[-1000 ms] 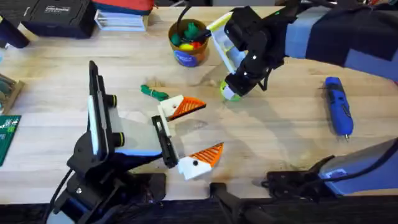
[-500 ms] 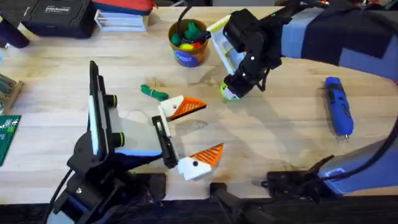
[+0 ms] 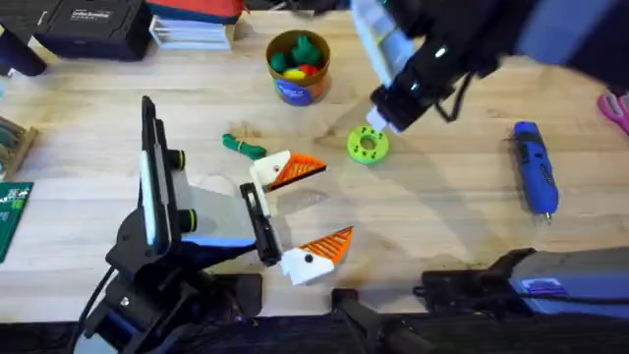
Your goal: Pick up the gripper from the table and insert it into the empty holder that is missing its gripper. Then pick up a screw, insert it into the mounting hole, and use the screwdriver to tighten it. Finally, clean up the table by picking up the vegetable and placing it into the bucket.
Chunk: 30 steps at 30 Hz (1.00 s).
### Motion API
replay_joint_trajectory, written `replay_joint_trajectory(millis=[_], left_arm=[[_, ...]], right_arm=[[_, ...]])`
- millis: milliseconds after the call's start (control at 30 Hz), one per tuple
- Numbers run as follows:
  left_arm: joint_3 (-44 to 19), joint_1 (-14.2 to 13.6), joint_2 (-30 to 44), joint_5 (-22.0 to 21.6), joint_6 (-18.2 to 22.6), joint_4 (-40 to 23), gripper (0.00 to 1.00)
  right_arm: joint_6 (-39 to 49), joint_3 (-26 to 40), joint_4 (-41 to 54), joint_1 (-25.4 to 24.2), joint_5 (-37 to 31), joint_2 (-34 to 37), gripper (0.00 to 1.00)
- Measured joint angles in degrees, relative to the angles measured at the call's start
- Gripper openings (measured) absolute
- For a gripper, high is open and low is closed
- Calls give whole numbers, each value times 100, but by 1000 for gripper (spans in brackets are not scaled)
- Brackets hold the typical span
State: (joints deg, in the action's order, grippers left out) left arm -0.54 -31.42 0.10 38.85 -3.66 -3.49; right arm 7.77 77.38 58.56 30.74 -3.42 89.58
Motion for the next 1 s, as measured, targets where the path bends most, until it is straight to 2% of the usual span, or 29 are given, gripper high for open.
replay_joint_trajectory(millis=[133,267,433,633,767,1000], left_arm=[[0,0,0,0,0,0,985],[0,0,-2,0,1,0,985],[0,0,-2,2,0,0,985],[0,0,0,17,1,0,985],[0,0,0,17,0,0,985],[0,0,-1,20,0,0,985]], right_arm=[[46,434,276,0,62,-350,8],[132,1038,693,0,461,-354,8],[169,2047,1504,116,811,16,8],[171,3140,2138,676,1077,689,8],[171,3438,2107,1112,1236,924,8],[171,3475,2093,1814,1340,943,8]])
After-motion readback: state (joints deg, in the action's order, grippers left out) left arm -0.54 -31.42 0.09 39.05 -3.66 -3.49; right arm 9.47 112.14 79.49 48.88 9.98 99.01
